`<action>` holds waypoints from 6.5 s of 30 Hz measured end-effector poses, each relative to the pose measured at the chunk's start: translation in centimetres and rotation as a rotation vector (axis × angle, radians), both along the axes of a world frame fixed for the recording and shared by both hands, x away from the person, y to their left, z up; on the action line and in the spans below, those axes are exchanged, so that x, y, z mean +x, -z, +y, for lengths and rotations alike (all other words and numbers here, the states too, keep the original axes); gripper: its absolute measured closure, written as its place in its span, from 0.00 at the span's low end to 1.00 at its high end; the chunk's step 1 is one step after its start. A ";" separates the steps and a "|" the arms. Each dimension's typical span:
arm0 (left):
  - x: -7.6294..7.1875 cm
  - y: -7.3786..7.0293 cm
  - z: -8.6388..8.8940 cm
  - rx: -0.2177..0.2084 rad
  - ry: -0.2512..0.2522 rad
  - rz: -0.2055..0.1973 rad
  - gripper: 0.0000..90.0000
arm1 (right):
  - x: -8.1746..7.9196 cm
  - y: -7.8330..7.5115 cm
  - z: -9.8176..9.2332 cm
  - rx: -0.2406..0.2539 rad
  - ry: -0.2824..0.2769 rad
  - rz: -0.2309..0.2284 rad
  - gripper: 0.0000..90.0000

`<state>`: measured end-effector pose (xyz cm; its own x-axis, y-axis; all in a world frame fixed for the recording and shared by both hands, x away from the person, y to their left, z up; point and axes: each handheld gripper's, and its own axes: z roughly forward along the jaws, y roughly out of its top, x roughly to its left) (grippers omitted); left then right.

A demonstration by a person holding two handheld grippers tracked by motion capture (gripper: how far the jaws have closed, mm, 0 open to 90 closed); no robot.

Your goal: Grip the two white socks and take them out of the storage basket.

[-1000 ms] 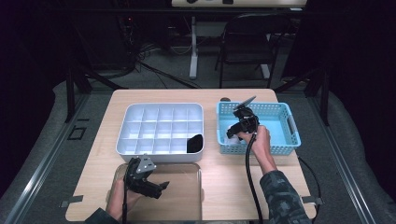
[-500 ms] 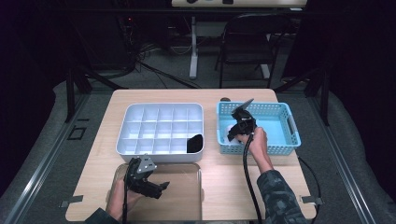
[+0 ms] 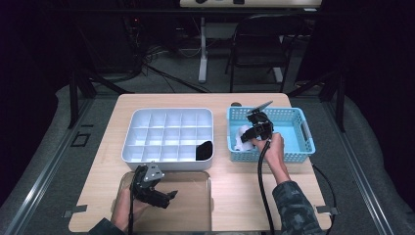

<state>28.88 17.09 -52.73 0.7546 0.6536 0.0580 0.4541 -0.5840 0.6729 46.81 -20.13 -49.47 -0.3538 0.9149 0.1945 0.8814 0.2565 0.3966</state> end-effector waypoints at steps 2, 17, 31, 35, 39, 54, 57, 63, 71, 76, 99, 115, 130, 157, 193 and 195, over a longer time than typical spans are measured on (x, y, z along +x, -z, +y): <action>0.0 0.0 0.0 0.002 0.002 0.000 0.00 | -0.3 -0.5 -0.1 0.005 0.003 -0.017 0.68; 0.0 0.0 -0.1 -0.005 0.003 0.000 0.00 | -2.2 -4.7 -1.3 0.075 0.017 -0.171 0.68; 0.0 0.0 -0.2 -0.003 0.005 0.002 0.00 | -5.7 -8.0 -1.3 0.104 -0.029 -0.280 0.69; 0.0 0.0 -0.2 0.002 0.006 -0.001 0.00 | -6.9 -8.7 -1.3 0.117 -0.040 -0.303 0.69; 0.0 0.0 -0.2 0.002 0.006 -0.001 0.00 | -7.9 -9.1 -1.3 0.127 -0.051 -0.314 0.69; 0.0 0.1 -0.3 0.003 0.007 0.001 0.00 | -12.0 -7.9 -1.3 0.196 -0.095 -0.311 0.69; 0.0 0.1 -0.4 0.002 0.005 -0.002 0.00 | -12.9 -7.3 -1.3 0.220 -0.113 -0.291 0.69; 0.0 0.2 -0.4 0.001 0.002 -0.001 0.00 | -13.9 -6.0 -1.2 0.249 -0.144 -0.243 0.69; 0.0 0.2 -0.5 0.005 0.004 -0.001 0.00 | -14.8 -3.7 -0.8 0.275 -0.159 -0.187 0.69; 0.1 0.2 -0.5 0.011 0.010 0.003 0.00 | -15.2 -1.9 -0.2 0.298 -0.190 -0.123 0.69; 0.1 0.2 -0.6 0.017 0.012 0.009 0.00 | -15.2 2.5 0.2 0.113 -0.173 -0.016 0.45; 0.1 0.3 -0.6 0.011 0.013 0.012 0.00 | -14.1 4.1 -2.2 0.026 -0.078 0.013 0.49; 0.0 0.1 -1.1 0.018 0.024 0.033 0.00 | -13.2 4.2 -0.7 0.109 -0.170 -0.036 0.45; -0.5 -0.3 -5.6 -0.037 0.132 0.106 0.27 | -13.1 3.8 0.9 0.063 -0.292 -0.027 0.52; 0.5 -1.1 -10.5 0.003 0.166 0.107 0.39 | -18.6 1.8 -3.1 0.020 -0.113 -0.043 0.71; 0.6 -1.0 -10.8 0.003 0.168 0.109 0.39 | -18.6 1.9 -3.9 0.015 -0.085 -0.033 0.66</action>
